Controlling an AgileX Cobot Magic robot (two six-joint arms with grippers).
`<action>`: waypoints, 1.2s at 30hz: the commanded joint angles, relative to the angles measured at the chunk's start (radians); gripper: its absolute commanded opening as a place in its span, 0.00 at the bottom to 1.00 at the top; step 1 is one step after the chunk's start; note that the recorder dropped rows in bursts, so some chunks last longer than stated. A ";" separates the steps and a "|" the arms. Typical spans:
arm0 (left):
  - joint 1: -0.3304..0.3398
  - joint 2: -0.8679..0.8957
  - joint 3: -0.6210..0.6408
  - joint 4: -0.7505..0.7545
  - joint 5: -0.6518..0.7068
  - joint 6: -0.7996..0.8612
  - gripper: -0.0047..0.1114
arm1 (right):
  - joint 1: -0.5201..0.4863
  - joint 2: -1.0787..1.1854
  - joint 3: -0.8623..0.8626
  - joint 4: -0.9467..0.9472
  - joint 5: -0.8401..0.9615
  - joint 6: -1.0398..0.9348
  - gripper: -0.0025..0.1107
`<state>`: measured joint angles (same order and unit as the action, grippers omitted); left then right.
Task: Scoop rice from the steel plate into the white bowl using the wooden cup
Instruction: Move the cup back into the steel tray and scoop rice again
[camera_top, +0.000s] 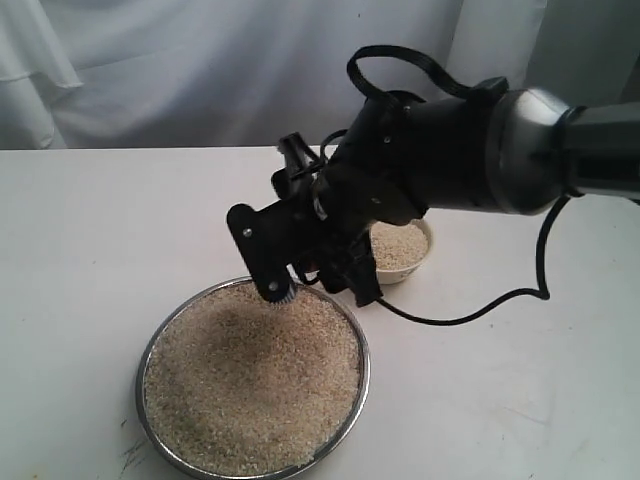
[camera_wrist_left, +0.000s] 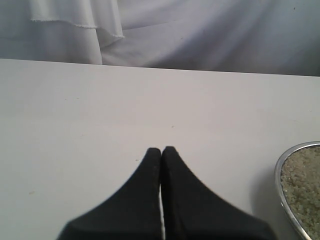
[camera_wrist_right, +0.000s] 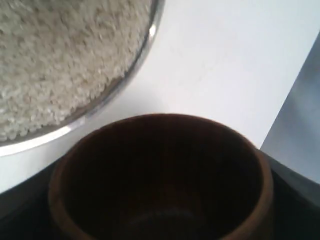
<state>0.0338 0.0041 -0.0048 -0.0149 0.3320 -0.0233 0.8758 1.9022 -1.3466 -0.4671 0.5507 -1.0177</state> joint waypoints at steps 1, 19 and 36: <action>-0.003 -0.004 0.005 0.001 -0.013 0.000 0.04 | 0.033 -0.002 0.002 0.048 -0.108 -0.118 0.02; -0.003 -0.004 0.005 0.001 -0.013 0.000 0.04 | 0.195 0.242 -0.110 -0.700 -0.202 0.157 0.02; -0.003 -0.004 0.005 0.001 -0.013 0.000 0.04 | 0.221 0.290 -0.080 -0.849 -0.287 0.152 0.02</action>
<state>0.0338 0.0041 -0.0048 -0.0149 0.3320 -0.0233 1.0945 2.1967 -1.4432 -1.3074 0.2892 -0.8584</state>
